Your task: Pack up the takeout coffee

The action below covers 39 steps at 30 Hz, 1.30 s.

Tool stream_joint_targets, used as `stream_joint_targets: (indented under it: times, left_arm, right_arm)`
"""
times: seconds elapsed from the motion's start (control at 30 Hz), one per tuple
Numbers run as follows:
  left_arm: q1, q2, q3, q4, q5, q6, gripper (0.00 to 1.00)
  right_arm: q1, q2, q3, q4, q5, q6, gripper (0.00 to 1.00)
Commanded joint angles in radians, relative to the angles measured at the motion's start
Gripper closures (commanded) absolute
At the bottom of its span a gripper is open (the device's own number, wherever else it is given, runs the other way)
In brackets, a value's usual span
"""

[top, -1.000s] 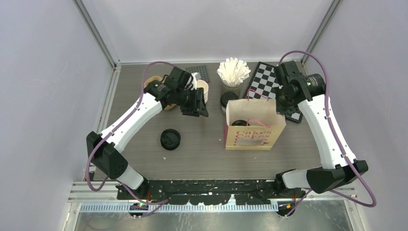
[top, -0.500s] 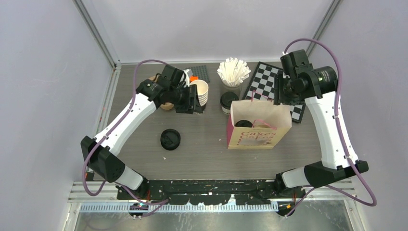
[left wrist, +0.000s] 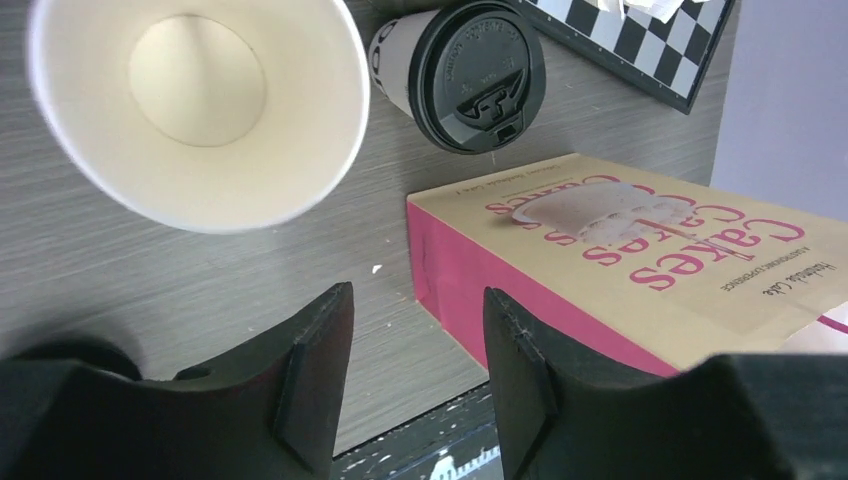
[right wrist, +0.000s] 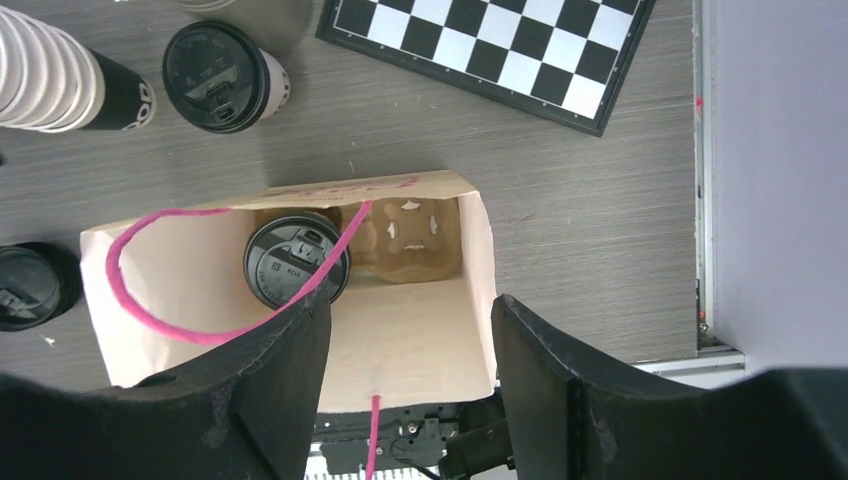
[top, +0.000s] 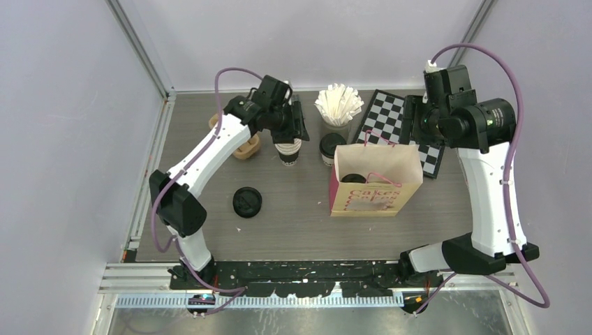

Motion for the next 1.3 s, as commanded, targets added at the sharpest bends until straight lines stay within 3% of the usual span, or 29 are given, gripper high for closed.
stream_joint_targets:
  times: [0.0,0.1,0.3,0.43,0.9,1.27]
  left_arm:
    - [-0.036,-0.021,-0.054,0.119,-0.060,-0.187,0.47]
    - [-0.046,-0.054,-0.191,0.259,-0.061,-0.355,0.46]
    - [-0.077,-0.036,-0.258,0.325,-0.099,-0.502,0.45]
    - [-0.096,-0.051,-0.340,0.458,-0.152,-0.601,0.44]
    - [-0.124,0.032,-0.374,0.538,-0.226,-0.705,0.44]
    - [-0.146,0.040,-0.373,0.538,-0.275,-0.698,0.45]
  right_arm:
    - [-0.005,-0.062,0.000,-0.034,-0.055,0.019,0.35]
    - [-0.005,-0.096,-0.037,0.008,-0.074,0.024,0.35]
    - [-0.005,-0.134,-0.063,0.044,-0.076,0.006,0.34]
    - [-0.004,-0.154,-0.090,0.069,-0.075,0.000,0.34]
    - [-0.005,-0.220,-0.218,0.137,-0.068,0.014,0.34]
    - [-0.005,-0.223,-0.242,0.152,-0.044,-0.021,0.34]
